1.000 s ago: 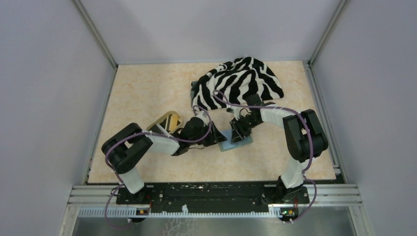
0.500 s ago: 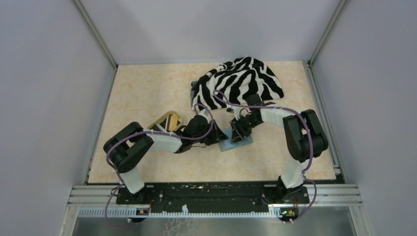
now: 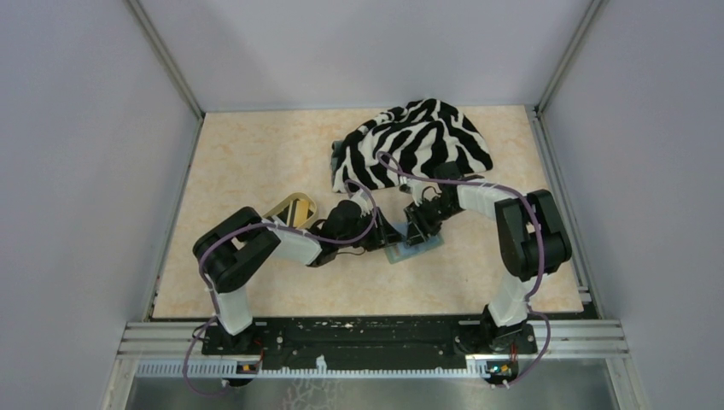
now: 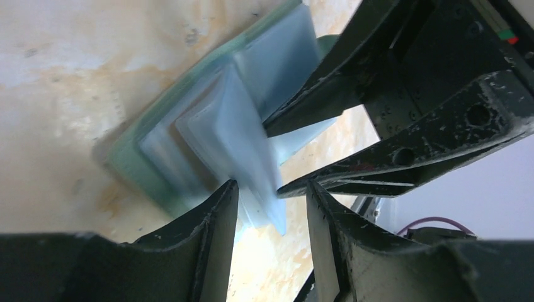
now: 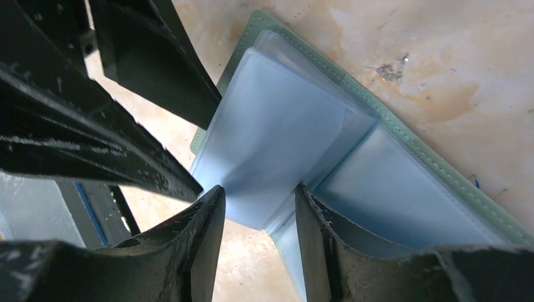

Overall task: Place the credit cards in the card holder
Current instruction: Turn over the card slot in the card holder.

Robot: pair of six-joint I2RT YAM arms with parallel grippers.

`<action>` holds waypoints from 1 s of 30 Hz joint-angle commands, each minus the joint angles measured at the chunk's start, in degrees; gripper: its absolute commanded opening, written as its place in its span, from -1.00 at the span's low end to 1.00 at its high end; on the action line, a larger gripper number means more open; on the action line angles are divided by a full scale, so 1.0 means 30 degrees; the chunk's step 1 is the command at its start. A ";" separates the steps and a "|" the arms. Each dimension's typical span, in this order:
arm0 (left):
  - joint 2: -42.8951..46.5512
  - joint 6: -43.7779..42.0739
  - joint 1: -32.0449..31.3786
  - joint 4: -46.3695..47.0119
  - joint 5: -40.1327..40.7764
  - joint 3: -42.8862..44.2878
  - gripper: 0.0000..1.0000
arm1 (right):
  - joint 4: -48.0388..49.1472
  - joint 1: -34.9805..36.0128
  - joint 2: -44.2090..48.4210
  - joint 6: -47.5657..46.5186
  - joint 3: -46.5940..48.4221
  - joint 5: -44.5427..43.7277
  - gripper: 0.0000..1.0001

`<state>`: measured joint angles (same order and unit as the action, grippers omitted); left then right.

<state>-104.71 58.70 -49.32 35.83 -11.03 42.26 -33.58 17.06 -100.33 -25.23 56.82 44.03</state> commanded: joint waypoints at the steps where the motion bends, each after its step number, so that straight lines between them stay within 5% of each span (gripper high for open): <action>1: -0.0710 0.0502 -0.0201 0.3736 -0.1433 0.0197 0.00 | -0.0183 0.0152 0.0493 0.0024 0.0606 0.1669 -0.10; 30: -0.4454 0.1565 0.0063 0.7242 -0.3623 0.3032 0.01 | -0.1359 -0.3932 0.3867 -0.1022 0.1221 0.2145 0.12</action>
<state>-114.96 62.85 -49.19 56.88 -19.97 49.15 -37.39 7.44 -92.97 -27.73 57.52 47.18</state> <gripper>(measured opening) 0.507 0.567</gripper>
